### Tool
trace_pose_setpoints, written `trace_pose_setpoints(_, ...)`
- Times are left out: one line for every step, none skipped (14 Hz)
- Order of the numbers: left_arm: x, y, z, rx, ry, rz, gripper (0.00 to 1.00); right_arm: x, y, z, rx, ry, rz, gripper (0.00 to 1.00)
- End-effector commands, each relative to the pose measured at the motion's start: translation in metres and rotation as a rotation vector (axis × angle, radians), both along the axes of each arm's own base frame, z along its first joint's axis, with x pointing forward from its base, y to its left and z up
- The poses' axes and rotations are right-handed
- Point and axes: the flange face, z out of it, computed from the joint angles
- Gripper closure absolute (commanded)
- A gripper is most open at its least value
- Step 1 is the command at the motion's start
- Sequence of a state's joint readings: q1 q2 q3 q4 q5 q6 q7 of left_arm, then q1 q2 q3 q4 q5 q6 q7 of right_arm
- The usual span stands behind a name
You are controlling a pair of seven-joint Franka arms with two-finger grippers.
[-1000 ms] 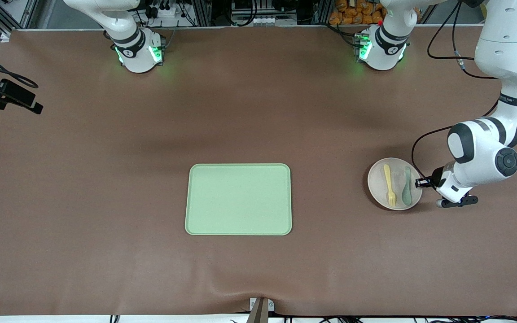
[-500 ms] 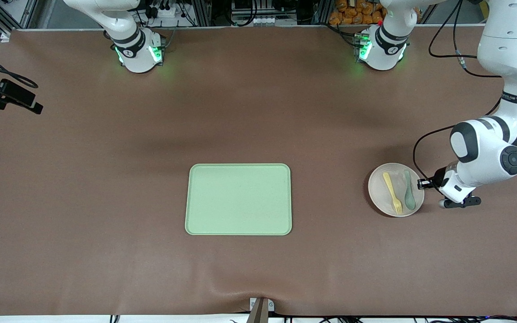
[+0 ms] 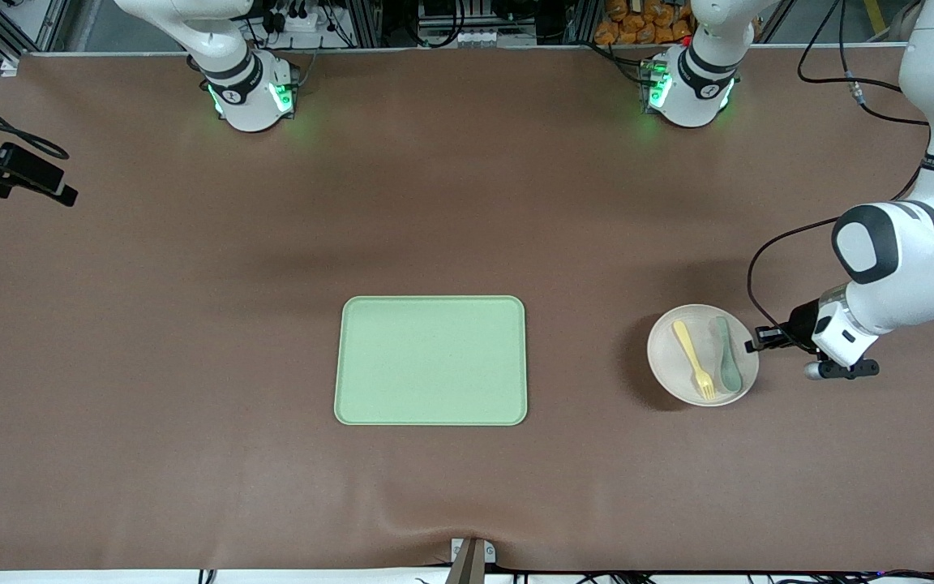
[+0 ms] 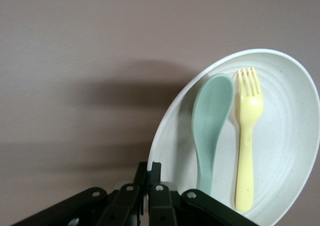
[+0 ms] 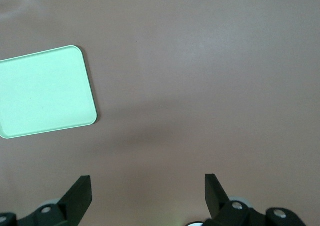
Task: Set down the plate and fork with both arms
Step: 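Slide the plate with the left gripper onto the green tray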
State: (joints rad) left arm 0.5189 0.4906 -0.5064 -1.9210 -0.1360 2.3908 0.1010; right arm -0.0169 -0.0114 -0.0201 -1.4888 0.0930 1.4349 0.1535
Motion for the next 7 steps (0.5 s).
trace_pose_setpoints(0.018, -0.067, 0.016, -0.046, -0.032, -0.061, 1.00, -0.003, -0.002, 0.002, 0.005, 0.002, -0.003, 0.00)
trace_pose_setpoints(0.021, -0.099, 0.018, -0.053, -0.030, -0.079, 1.00, -0.003, -0.002, 0.002, 0.005, 0.002, -0.003, 0.00)
trace_pose_setpoints(0.025, -0.133, 0.021, -0.065, -0.027, -0.080, 1.00, -0.003, -0.002, 0.001, 0.005, 0.003, -0.003, 0.00)
trace_pose_setpoints(0.030, -0.164, 0.020, -0.078, -0.016, -0.067, 1.00, -0.003, -0.002, 0.002, 0.005, 0.002, -0.003, 0.00)
trace_pose_setpoints(0.032, -0.197, 0.016, -0.093, 0.006, -0.046, 1.00, -0.003, -0.002, 0.002, 0.005, 0.002, -0.003, 0.00)
trace_pose_setpoints(0.035, -0.228, 0.013, -0.104, 0.019, -0.033, 1.00, -0.003, -0.002, 0.001, 0.005, 0.003, -0.003, 0.00)
trace_pose_setpoints(0.037, -0.252, 0.008, -0.111, 0.032, -0.014, 1.00, -0.003, -0.002, 0.002, 0.005, 0.002, -0.003, 0.00)
